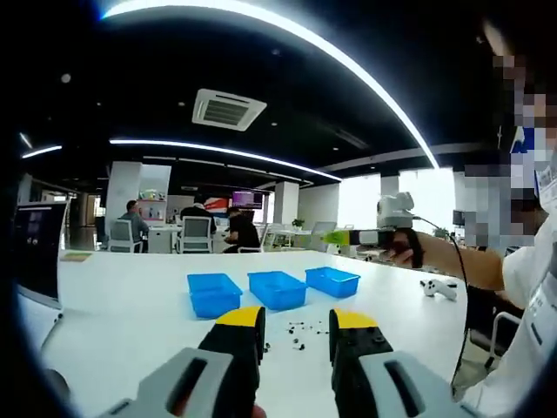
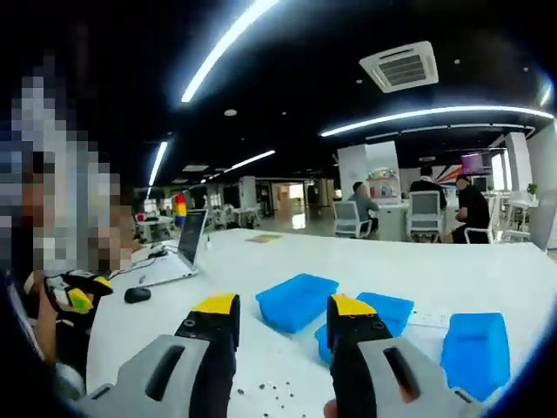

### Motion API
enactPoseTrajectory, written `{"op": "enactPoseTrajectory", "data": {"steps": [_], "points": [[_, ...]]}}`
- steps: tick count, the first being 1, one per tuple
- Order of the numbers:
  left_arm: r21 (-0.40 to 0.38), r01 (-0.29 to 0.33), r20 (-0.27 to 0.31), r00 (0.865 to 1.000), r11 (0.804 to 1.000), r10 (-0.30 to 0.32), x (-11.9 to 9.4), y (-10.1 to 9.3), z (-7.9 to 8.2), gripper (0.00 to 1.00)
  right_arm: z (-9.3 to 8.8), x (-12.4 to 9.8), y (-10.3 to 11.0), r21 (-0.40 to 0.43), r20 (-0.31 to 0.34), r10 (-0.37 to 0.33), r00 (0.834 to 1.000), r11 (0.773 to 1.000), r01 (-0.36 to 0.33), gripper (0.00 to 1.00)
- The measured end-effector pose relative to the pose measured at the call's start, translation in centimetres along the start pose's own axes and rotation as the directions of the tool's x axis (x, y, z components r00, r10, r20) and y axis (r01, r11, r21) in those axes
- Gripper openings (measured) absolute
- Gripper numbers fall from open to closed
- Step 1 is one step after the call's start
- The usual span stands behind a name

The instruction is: Pick up the resistors one by one and place each resistor into its matching bin, sorting the parts by color and model until every resistor is separated into the correct bin for its type

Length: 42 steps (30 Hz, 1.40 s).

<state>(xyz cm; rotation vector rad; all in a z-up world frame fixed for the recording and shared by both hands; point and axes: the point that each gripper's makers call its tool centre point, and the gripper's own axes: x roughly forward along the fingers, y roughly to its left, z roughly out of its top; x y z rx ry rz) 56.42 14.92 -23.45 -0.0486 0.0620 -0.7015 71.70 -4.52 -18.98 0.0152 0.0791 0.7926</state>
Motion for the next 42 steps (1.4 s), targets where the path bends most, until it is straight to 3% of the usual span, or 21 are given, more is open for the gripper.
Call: {"op": "enactPoseTrajectory", "data": {"steps": [7, 14, 17, 24, 29, 37, 42], "points": [[0.0, 0.002, -0.006, 1.0, 1.0, -0.002, 0.2, -0.1, -0.2, 0.31, 0.8, -6.5, -0.4, -0.046, 0.042, -0.051, 0.998, 0.998, 0.053, 0.42], [0.001, 0.001, -0.013, 1.0, 1.0, -0.001, 0.3, 0.0, -0.4, 0.31, -1.8, -11.5, 0.0, -0.081, 0.031, -0.103, 0.994, 0.991, 0.105, 0.43], [-0.001, 0.003, -0.017, 1.0, 1.0, -0.003, 0.4, 0.0, -0.6, 0.31, -2.6, -13.1, 0.3, -0.137, 0.031, -0.137, 0.99, 0.981, 0.14, 0.45], [-0.002, 0.006, -0.024, 1.0, 1.0, -0.006, 0.6, -0.1, -0.8, 0.31, -4.1, -15.0, 1.1, -0.176, 0.011, -0.167, 0.986, 0.97, 0.167, 0.49], [-0.001, 0.011, -0.025, 1.0, 1.0, -0.011, 0.6, -0.2, -0.8, 0.32, -4.5, -15.4, 0.6, -0.143, 0.01, -0.185, 0.983, 0.972, 0.184, 0.44], [0.001, 0.005, -0.025, 1.0, 1.0, -0.005, 0.5, -0.2, -0.9, 0.32, -4.9, -15.5, -0.3, -0.155, -0.014, -0.222, 0.975, 0.964, 0.217, 0.42], [0.003, 0.008, -0.03, 1.0, 1.0, -0.008, 0.6, -0.3, -1.1, 0.32, -5.2, -14.6, 0.1, -0.242, -0.084, -0.195, 0.977, 0.955, 0.17, 0.39]]}}
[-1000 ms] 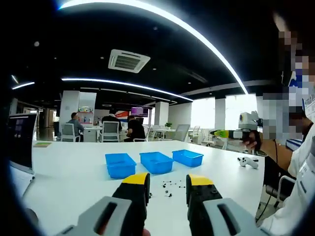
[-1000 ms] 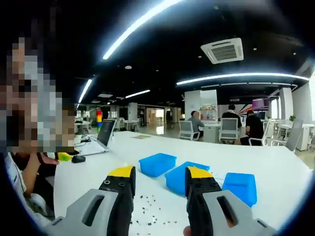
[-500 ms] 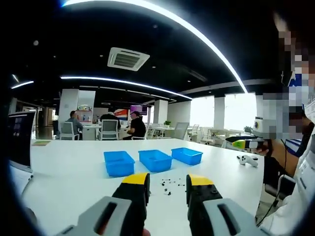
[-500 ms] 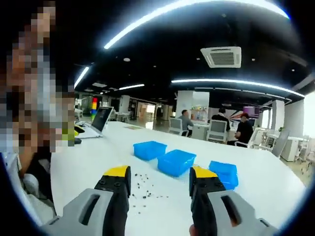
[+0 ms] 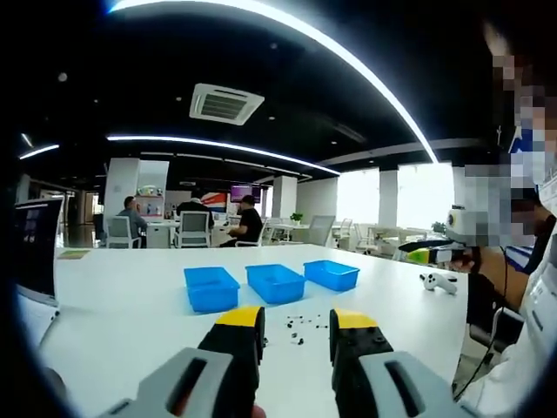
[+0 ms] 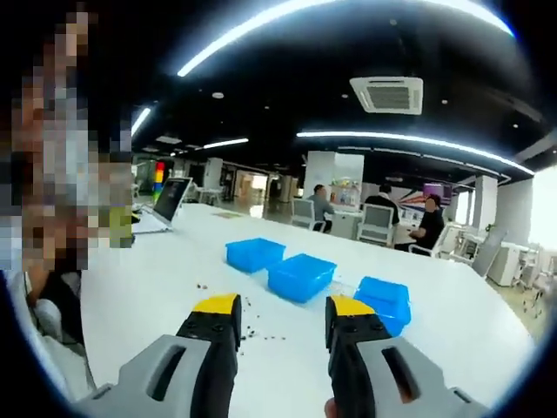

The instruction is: Pick up the resistors one by one and place each resistor into its matching bin, sorting the parts by color and model until every resistor is separated into the correct bin for its type

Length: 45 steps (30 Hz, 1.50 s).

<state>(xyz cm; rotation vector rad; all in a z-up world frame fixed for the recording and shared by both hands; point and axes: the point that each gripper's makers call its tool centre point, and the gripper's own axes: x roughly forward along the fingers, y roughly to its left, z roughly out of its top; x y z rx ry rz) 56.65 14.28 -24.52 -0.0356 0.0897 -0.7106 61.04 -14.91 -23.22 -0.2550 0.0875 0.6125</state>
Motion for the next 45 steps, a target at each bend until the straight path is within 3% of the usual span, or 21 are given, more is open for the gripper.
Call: {"op": "enactPoseTrajectory", "data": {"steps": [4, 8, 9, 13, 14, 15, 17, 19, 21, 23, 27, 28, 29, 30, 33, 34, 36, 38, 45], "points": [[-0.007, 0.002, 0.004, 1.0, 1.0, -0.002, 0.0, -0.1, 0.1, 0.32, -0.2, 1.6, 1.1, -0.111, -0.088, 0.068, 0.994, 0.991, -0.078, 0.34], [-0.006, -0.004, 0.006, 1.0, 1.0, 0.004, -0.1, 0.2, 0.2, 0.32, -0.4, 2.9, 2.6, -0.156, -0.155, 0.143, 0.977, 0.973, -0.168, 0.35], [-0.004, -0.006, 0.004, 1.0, 1.0, 0.006, -0.2, 0.2, 0.2, 0.32, -0.6, 3.5, 3.3, -0.199, -0.203, 0.18, 0.962, 0.955, -0.22, 0.35], [-0.004, -0.002, 0.001, 1.0, 1.0, 0.002, -0.1, 0.2, 0.1, 0.32, -0.8, 5.1, 5.0, -0.269, -0.299, 0.258, 0.919, 0.901, -0.341, 0.35], [-0.004, 0.0, 0.001, 1.0, 1.0, 0.0, 0.0, 0.2, 0.1, 0.32, -0.9, 5.6, 5.6, -0.303, -0.327, 0.288, 0.9, 0.87, -0.388, 0.35], [-0.004, 0.001, 0.0, 1.0, 1.0, -0.001, 0.0, 0.1, 0.1, 0.32, -1.0, 5.8, 5.8, -0.32, -0.341, 0.298, 0.891, 0.854, -0.409, 0.35], [-0.006, 0.001, -0.001, 1.0, 1.0, -0.001, 0.0, 0.2, 0.0, 0.32, -1.5, 6.6, 6.4, -0.417, -0.405, 0.33, 0.853, 0.763, -0.493, 0.33], [-0.007, 0.0, -0.002, 1.0, 1.0, 0.0, 0.0, 0.2, 0.0, 0.32, -1.9, 7.1, 6.9, -0.416, -0.441, 0.368, 0.819, 0.724, -0.55, 0.33], [-0.008, -0.003, -0.002, 1.0, 1.0, 0.003, 0.0, 0.3, 0.0, 0.32, -2.5, 7.4, 7.7, -0.427, -0.49, 0.418, 0.765, 0.65, -0.628, 0.32], [-0.01, -0.005, 0.0, 1.0, 1.0, 0.005, 0.0, 0.4, 0.0, 0.32, -3.2, 7.4, 8.4, -0.453, -0.544, 0.452, 0.707, 0.55, -0.701, 0.3], [-0.012, -0.006, -0.001, 1.0, 1.0, 0.006, 0.0, 0.5, -0.1, 0.32, -5.4, 7.8, 8.6, -0.413, -0.656, 0.463, 0.596, 0.441, -0.797, 0.29], [-0.013, -0.006, -0.002, 1.0, 1.0, 0.006, 0.0, 0.5, -0.2, 0.32, -5.8, 8.0, 8.6, -0.411, -0.676, 0.46, 0.576, 0.414, -0.812, 0.29], [-0.015, -0.004, -0.004, 1.0, 1.0, 0.004, 0.1, 0.4, -0.2, 0.32, -6.2, 8.4, 8.7, -0.398, -0.686, 0.464, 0.561, 0.407, -0.822, 0.29], [-0.015, -0.002, -0.007, 1.0, 1.0, 0.002, 0.2, 0.3, -0.3, 0.32, -6.6, 8.8, 8.9, -0.387, -0.695, 0.475, 0.54, 0.385, -0.838, 0.29], [-0.014, 0.011, -0.008, 1.0, 1.0, -0.011, 0.3, -0.1, -0.3, 0.32, -7.7, 9.4, 8.7, -0.367, -0.729, 0.468, 0.499, 0.348, -0.863, 0.27], [-0.013, 0.014, -0.008, 1.0, 1.0, -0.014, 0.3, -0.2, -0.3, 0.32, -8.2, 9.3, 8.8, -0.347, -0.749, 0.467, 0.47, 0.329, -0.878, 0.26], [-0.014, 0.017, -0.009, 1.0, 1.0, -0.017, 0.4, -0.2, -0.4, 0.32, -9.1, 9.8, 8.3, -0.344, -0.776, 0.441, 0.45, 0.3, -0.889, 0.23], [-0.019, 0.015, -0.012, 1.0, 1.0, -0.015, 0.5, -0.2, -0.6, 0.32, -9.7, 10.5, 7.9, -0.349, -0.791, 0.421, 0.443, 0.283, -0.893, 0.2], [-0.024, 0.023, -0.02, 1.0, 0.999, -0.023, 0.7, -0.3, -0.9, 0.32, -11.6, 11.3, 7.4, -0.312, -0.831, 0.397, 0.39, 0.248, -0.917, 0.18]]}}
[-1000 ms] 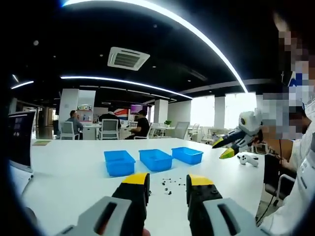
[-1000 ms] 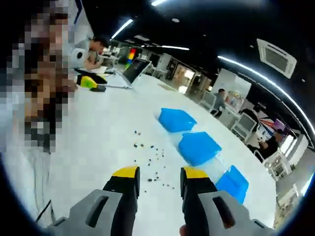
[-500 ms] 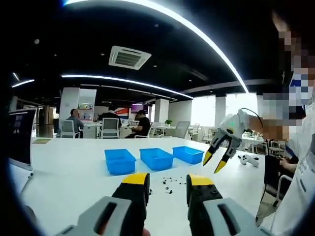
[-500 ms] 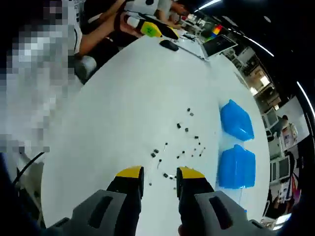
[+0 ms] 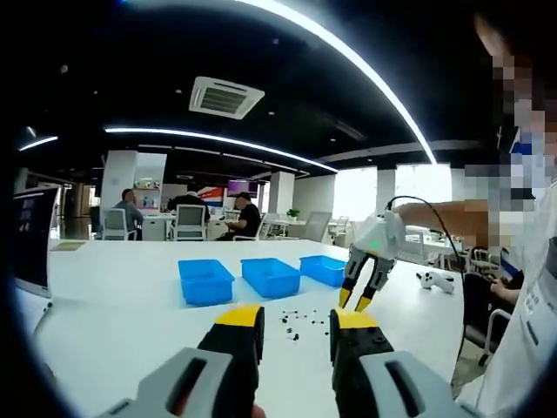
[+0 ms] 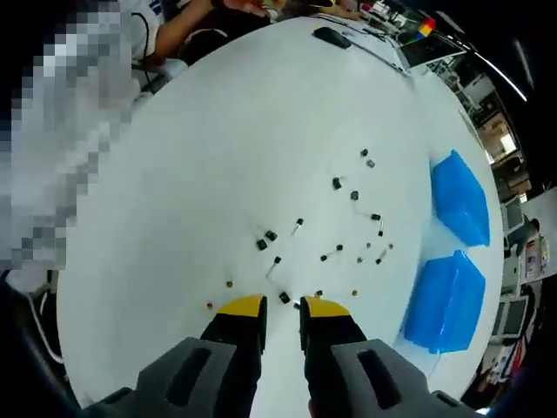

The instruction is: Pick up the resistors one by one and place each resistor into its matching bin, sorting the parts by color and model until every resistor is separated into the correct bin for its type

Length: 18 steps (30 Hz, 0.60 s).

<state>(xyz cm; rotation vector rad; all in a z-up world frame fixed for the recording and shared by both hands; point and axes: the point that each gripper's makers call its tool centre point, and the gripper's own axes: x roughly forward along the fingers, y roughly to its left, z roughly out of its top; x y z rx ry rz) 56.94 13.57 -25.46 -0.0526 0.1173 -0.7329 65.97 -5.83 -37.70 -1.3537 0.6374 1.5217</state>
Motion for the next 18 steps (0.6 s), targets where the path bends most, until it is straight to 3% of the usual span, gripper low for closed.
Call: {"op": "enactPoseTrajectory", "data": {"steps": [11, 13, 18], "points": [[-0.005, 0.0, -0.001, 1.0, 1.0, 0.0, 0.0, 0.2, -0.1, 0.33, -0.3, 1.2, 0.4, -0.011, -0.016, 0.06, 0.998, 0.998, -0.06, 0.13], [-0.005, 0.0, -0.003, 1.0, 1.0, 0.0, 0.1, 0.2, -0.2, 0.33, -0.3, 1.2, 1.0, -0.021, -0.023, 0.104, 0.994, 0.994, -0.105, 0.07], [-0.004, 0.002, -0.003, 1.0, 1.0, -0.002, 0.1, 0.1, -0.1, 0.33, -0.2, 1.4, 0.9, -0.035, -0.028, 0.091, 0.995, 0.995, -0.092, 0.07]]}}
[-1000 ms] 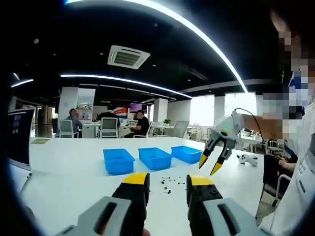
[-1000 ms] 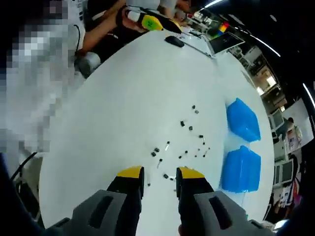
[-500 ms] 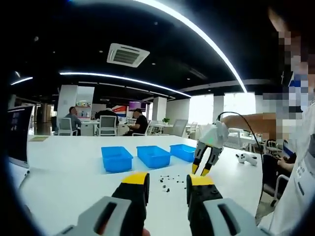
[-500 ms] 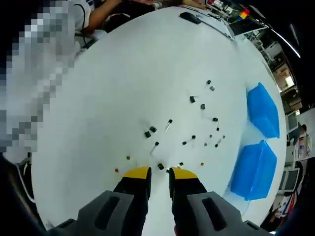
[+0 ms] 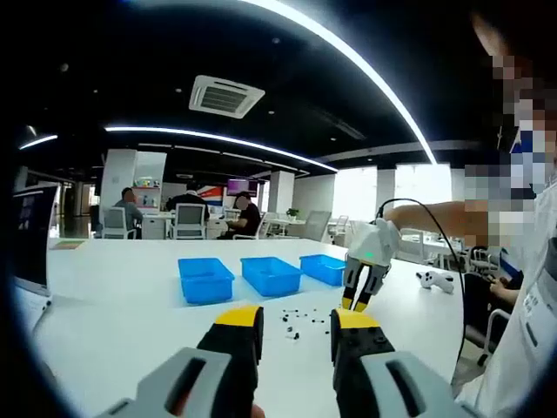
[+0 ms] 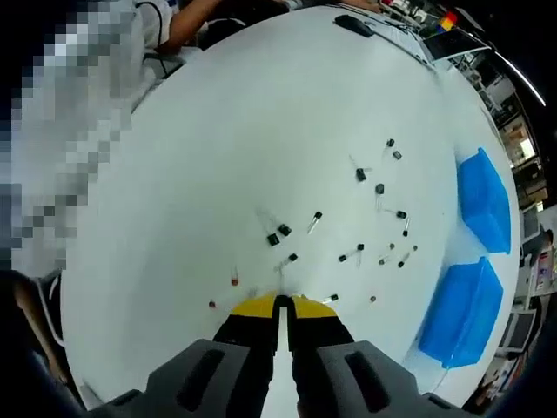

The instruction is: Pick up the resistors one by one and place each resistor into its matching bin, sorting the parts by color and model until every resistor is separated into the correct bin for its type

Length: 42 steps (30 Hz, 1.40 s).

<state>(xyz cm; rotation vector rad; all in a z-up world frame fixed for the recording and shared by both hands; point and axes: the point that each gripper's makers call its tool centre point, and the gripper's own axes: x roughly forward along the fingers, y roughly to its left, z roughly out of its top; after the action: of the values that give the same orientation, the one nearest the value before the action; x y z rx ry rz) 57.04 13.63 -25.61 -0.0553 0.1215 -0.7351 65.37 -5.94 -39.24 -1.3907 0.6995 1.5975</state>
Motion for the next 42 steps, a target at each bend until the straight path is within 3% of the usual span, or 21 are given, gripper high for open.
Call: {"op": "enactPoseTrajectory", "data": {"steps": [6, 9, 11, 12, 14, 16, 19, 23, 25, 26, 27, 29, 31, 32, 33, 35, 36, 37, 39, 40, 42], "points": [[0.001, -0.001, 0.005, 1.0, 1.0, 0.001, -0.2, -0.1, 0.2, 0.33, -0.2, -0.1, 0.1, 0.004, 0.001, -0.03, 1.0, 1.0, 0.03, 0.06], [0.003, -0.001, 0.007, 1.0, 1.0, 0.001, -0.2, -0.1, 0.2, 0.33, 0.8, -1.8, -0.7, 0.049, 0.078, -0.098, 0.992, 0.994, 0.095, 0.06], [0.005, 0.001, 0.008, 1.0, 1.0, -0.001, -0.2, -0.2, 0.3, 0.33, 1.3, -3.7, -1.6, 0.105, 0.145, -0.191, 0.971, 0.979, 0.177, 0.06], [0.006, 0.002, 0.008, 1.0, 1.0, -0.002, -0.2, -0.3, 0.3, 0.33, 1.4, -3.9, -1.7, 0.119, 0.157, -0.205, 0.966, 0.975, 0.188, 0.06], [0.008, 0.003, 0.009, 1.0, 1.0, -0.003, -0.2, -0.4, 0.4, 0.33, 1.7, -5.3, -2.0, 0.217, 0.233, -0.271, 0.934, 0.951, 0.222, 0.06], [0.008, 0.005, 0.014, 1.0, 1.0, -0.005, -0.3, -0.4, 0.5, 0.33, 1.5, -6.5, -1.6, 0.29, 0.28, -0.344, 0.896, 0.92, 0.263, 0.06], [0.01, 0.003, 0.017, 1.0, 1.0, -0.003, -0.3, -0.5, 0.7, 0.33, 1.6, -8.3, -0.7, 0.43, 0.363, -0.45, 0.816, 0.858, 0.282, 0.06], [0.012, 0.006, 0.02, 1.0, 1.0, -0.006, -0.3, -0.7, 0.8, 0.33, 1.3, -10.7, 0.4, 0.566, 0.411, -0.582, 0.702, 0.766, 0.303, 0.06], [0.014, 0.007, 0.022, 1.0, 1.0, -0.007, -0.4, -0.9, 0.9, 0.33, 1.1, -11.4, 1.2, 0.619, 0.422, -0.614, 0.667, 0.733, 0.283, 0.06], [0.015, 0.008, 0.023, 1.0, 1.0, -0.008, -0.4, -0.9, 0.9, 0.33, 0.8, -11.9, 1.8, 0.639, 0.419, -0.646, 0.638, 0.709, 0.298, 0.06], [0.015, 0.008, 0.024, 1.0, 1.0, -0.008, -0.4, -0.9, 1.0, 0.33, 0.7, -12.1, 2.2, 0.651, 0.417, -0.658, 0.627, 0.698, 0.3, 0.06], [0.015, 0.006, 0.025, 1.0, 1.0, -0.006, -0.4, -0.9, 1.0, 0.33, 0.7, -13.2, 3.5, 0.685, 0.426, -0.701, 0.572, 0.663, 0.302, 0.06], [0.015, 0.004, 0.026, 1.0, 1.0, -0.005, -0.4, -0.9, 1.0, 0.33, 0.6, -14.0, 4.2, 0.703, 0.421, -0.733, 0.534, 0.636, 0.32, 0.06], [0.015, 0.004, 0.025, 1.0, 1.0, -0.005, -0.4, -0.8, 1.0, 0.33, 0.6, -14.5, 4.8, 0.722, 0.42, -0.757, 0.501, 0.613, 0.321, 0.06], [0.015, 0.005, 0.025, 1.0, 1.0, -0.006, -0.3, -0.9, 1.0, 0.33, 0.5, -14.9, 5.3, 0.721, 0.411, -0.773, 0.483, 0.6, 0.346, 0.06], [0.014, 0.009, 0.021, 1.0, 1.0, -0.009, -0.2, -0.9, 0.8, 0.33, 0.5, -15.8, 6.0, 0.762, 0.407, -0.808, 0.426, 0.557, 0.329, 0.06], [0.014, 0.009, 0.019, 1.0, 1.0, -0.01, -0.2, -0.9, 0.8, 0.33, 0.5, -16.1, 6.2, 0.764, 0.408, -0.817, 0.408, 0.55, 0.337, 0.06], [0.014, 0.011, 0.018, 1.0, 1.0, -0.011, -0.2, -0.9, 0.7, 0.33, 0.5, -16.5, 6.5, 0.781, 0.404, -0.834, 0.376, 0.528, 0.333, 0.06], [0.013, 0.012, 0.017, 1.0, 1.0, -0.012, -0.1, -0.9, 0.7, 0.33, 0.6, -17.0, 7.2, 0.8, 0.398, -0.852, 0.341, 0.504, 0.326, 0.06], [0.013, 0.012, 0.016, 1.0, 1.0, -0.013, -0.1, -0.9, 0.7, 0.33, 0.6, -17.5, 7.7, 0.823, 0.385, -0.874, 0.297, 0.471, 0.318, 0.06], [0.012, 0.013, 0.017, 1.0, 1.0, -0.014, -0.1, -0.8, 0.7, 0.33, 0.6, -18.1, 8.3, 0.847, 0.373, -0.894, 0.246, 0.437, 0.304, 0.06]]}}
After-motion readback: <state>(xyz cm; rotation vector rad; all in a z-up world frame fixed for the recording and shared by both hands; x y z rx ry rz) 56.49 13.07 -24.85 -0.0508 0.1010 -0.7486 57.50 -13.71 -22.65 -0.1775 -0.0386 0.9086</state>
